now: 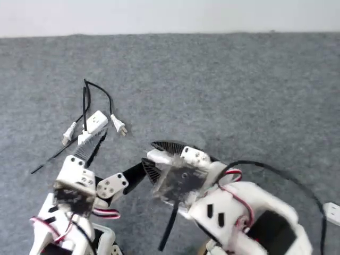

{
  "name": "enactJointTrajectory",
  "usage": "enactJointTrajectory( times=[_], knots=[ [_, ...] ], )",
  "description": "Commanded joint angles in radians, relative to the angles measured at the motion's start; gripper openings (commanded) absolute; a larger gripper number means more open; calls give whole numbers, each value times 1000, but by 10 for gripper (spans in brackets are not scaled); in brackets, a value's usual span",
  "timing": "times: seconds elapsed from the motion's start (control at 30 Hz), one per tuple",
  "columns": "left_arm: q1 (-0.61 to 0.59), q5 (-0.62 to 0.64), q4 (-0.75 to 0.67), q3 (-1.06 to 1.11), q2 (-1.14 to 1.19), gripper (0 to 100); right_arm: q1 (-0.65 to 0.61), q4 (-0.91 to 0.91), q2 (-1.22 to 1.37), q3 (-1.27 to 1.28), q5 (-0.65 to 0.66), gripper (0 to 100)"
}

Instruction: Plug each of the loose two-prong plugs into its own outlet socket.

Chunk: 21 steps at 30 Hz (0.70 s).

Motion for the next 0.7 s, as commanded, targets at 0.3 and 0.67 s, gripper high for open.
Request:
enactJointTrajectory(
  times=[0.3,0.67],
  knots=[
    [-38,9,-35,-35,-26,375,65,93,7,48,20,67],
    [-38,9,-34,-16,-26,375,64,87,7,48,20,8]
  ],
)
